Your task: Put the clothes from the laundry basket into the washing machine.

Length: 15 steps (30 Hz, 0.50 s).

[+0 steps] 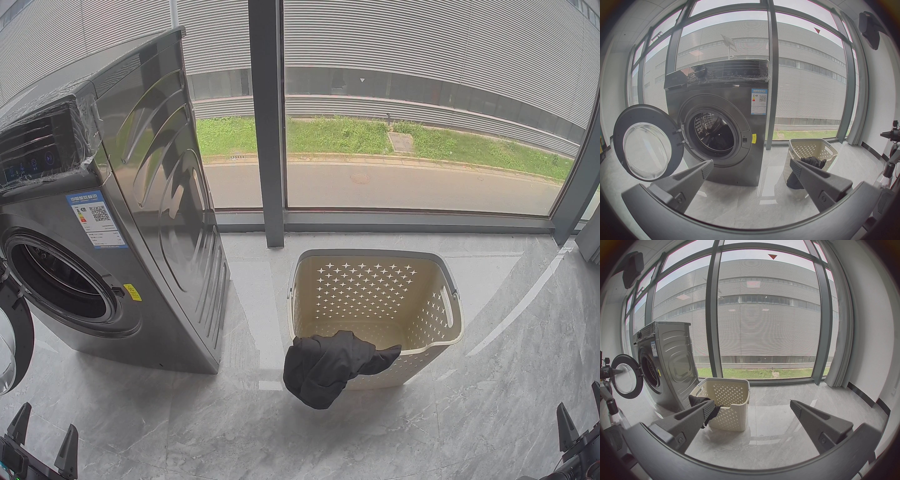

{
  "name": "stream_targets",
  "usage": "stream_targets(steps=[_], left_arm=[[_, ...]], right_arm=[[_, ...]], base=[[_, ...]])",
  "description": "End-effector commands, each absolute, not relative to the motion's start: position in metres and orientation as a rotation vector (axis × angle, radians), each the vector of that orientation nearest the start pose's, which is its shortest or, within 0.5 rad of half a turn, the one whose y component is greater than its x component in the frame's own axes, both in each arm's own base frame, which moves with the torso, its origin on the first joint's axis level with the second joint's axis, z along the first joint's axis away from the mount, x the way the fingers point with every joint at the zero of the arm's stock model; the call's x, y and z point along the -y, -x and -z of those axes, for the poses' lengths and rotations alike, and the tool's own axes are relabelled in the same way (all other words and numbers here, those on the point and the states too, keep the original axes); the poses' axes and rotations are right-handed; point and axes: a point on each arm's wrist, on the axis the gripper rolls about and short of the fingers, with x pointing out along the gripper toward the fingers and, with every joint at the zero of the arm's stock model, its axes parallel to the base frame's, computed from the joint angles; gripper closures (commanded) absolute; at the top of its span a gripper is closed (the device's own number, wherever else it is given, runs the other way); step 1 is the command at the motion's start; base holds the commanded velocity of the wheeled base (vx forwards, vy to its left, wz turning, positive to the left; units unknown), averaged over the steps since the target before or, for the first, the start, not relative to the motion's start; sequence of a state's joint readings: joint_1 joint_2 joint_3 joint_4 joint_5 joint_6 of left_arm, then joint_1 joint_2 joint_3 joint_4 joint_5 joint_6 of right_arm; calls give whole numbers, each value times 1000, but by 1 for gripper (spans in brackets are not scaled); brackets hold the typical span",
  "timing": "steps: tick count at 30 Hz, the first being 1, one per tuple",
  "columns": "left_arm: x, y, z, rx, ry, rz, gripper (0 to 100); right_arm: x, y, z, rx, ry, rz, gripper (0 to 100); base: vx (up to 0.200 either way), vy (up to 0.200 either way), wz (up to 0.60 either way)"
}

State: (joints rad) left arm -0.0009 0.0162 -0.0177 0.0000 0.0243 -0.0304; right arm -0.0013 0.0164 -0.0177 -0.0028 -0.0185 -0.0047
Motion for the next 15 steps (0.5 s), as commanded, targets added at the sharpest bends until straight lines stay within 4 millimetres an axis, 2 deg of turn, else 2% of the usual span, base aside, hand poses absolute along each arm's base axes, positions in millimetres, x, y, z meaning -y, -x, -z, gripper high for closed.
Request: stream_targets(steps=[1,2,10,12,14,15], left_arm=[[-1,22,-76,-4,31,-25,0],[-1,22,-76,-4,31,-25,0],[-1,22,-76,-4,31,-25,0],[-1,22,-76,-4,32,-25,0],[-1,22,-76,-4,29,-23,0],[-1,22,-76,-4,26,-23,0]], right_arm=[[0,21,-76,-15,6,18,0],[0,21,-76,-15,6,18,0],[0,23,-81,23,-6,1,0],[-1,31,-108,128,-29,-63,0],[-2,40,-134,185,-38,-108,0],[-2,40,-141,167,-37,-122,0]], base=[[0,0,0],[0,0,0],[0,200,0],[0,0,0],[0,0,0],[0,0,0]])
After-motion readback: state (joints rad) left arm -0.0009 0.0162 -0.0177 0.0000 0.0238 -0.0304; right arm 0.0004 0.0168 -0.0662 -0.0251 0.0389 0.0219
